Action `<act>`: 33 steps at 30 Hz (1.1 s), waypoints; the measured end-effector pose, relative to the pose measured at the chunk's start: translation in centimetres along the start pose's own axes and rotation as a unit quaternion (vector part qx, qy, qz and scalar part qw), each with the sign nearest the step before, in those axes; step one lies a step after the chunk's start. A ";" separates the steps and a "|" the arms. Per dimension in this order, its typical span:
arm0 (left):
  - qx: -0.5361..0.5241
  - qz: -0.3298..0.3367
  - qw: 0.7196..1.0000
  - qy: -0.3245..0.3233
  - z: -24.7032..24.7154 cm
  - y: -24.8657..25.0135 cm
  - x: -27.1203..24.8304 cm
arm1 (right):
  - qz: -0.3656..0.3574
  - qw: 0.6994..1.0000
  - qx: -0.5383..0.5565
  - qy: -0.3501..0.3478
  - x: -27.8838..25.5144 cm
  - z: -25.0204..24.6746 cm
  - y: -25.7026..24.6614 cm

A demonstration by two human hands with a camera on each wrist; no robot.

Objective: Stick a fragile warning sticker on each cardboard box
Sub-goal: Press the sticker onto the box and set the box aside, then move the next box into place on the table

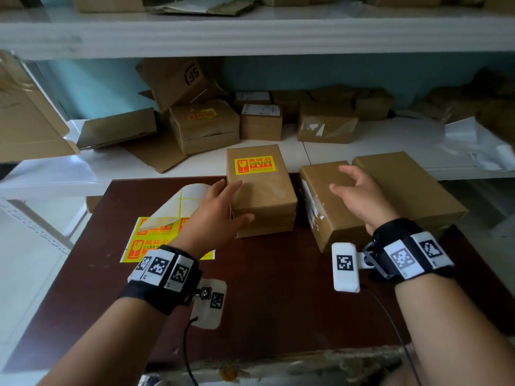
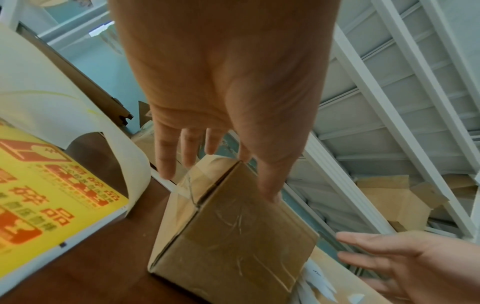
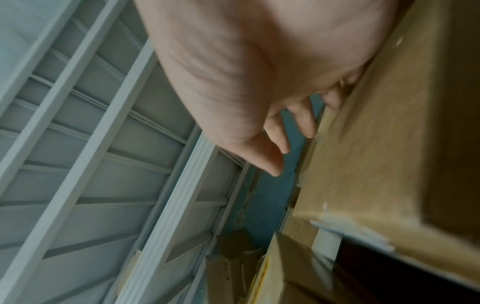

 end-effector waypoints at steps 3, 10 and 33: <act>-0.025 0.045 0.995 0.089 -0.9 1.5 -1.6 | 0.031 0.999 0.000 0.019 -0.4 -1.4 1.2; -0.013 0.130 0.987 0.091 1.9 9.9 -3.2 | 0.095 0.994 -0.048 -0.002 -0.3 -1.7 2.9; -0.330 -0.041 0.938 -0.099 5.4 15.3 -5.7 | 0.082 0.995 0.060 0.013 -8.8 -7.0 2.1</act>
Point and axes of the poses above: each hand's wrist, its own x-axis towards the middle knuckle, its own z-axis out of the palm, y = z × x, the point moved 6 cm from there along x, towards the middle knuckle, and after that the axes turned 3 degrees about -y, right-handed, at the moved point
